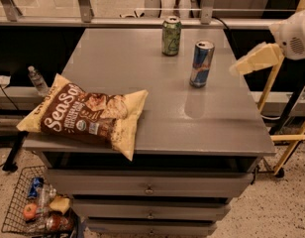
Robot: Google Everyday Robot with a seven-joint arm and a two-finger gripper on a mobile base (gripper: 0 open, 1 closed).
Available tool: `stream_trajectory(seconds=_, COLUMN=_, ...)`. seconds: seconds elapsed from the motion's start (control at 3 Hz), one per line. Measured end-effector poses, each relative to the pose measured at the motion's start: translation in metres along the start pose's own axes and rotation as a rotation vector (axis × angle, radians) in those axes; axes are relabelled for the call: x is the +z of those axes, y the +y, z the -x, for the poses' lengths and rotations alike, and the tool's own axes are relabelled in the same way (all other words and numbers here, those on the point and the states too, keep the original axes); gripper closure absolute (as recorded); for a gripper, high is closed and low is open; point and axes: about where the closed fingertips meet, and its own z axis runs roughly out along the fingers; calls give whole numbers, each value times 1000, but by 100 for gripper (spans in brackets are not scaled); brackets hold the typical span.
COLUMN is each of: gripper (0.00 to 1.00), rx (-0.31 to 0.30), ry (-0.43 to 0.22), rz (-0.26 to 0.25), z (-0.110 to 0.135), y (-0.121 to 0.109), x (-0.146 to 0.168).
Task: Move redbull can near brown chip bag
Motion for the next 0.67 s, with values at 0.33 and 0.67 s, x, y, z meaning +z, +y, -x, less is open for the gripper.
stream_trajectory(seconds=0.33, gripper=0, rx=9, ry=-22, rz=-25, z=6, y=-7, x=2)
stream_trajectory(seconds=0.67, gripper=0, rx=24, ry=-43, rz=-11, z=12, y=0, x=11)
